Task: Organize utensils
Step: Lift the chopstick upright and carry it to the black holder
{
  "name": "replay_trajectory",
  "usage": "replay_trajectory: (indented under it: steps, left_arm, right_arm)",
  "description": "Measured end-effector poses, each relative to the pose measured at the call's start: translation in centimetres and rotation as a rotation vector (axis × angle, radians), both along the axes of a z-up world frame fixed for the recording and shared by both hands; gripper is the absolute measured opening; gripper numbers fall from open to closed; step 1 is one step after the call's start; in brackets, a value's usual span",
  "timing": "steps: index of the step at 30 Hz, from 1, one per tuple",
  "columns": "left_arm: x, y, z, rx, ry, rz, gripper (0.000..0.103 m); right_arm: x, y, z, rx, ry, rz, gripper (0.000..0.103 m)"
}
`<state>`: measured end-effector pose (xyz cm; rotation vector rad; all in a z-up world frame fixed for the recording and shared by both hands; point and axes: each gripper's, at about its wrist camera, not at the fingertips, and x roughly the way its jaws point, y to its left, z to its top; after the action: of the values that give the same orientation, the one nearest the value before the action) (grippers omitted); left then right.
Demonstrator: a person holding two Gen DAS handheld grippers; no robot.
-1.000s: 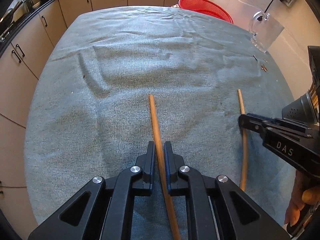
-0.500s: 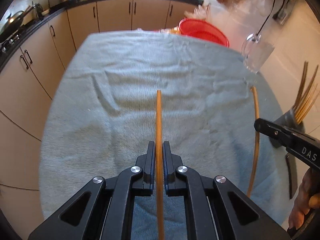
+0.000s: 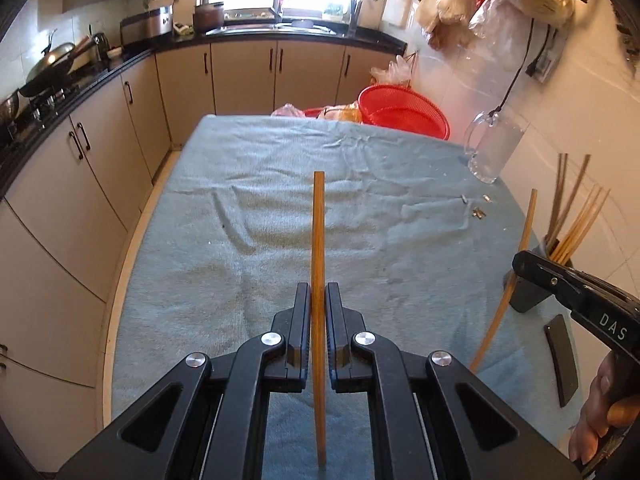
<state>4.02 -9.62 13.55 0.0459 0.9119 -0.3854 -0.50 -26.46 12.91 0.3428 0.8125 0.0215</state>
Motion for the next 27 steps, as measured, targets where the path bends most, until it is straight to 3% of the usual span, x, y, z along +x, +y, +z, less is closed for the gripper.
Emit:
replay_trajectory:
  steps: [27]
  left_arm:
    - [-4.3, -1.6, 5.1, 0.026, -0.118, 0.02, 0.007]
  right_arm:
    - [-4.2, -1.2, 4.5, 0.016, -0.132, 0.039, 0.007]
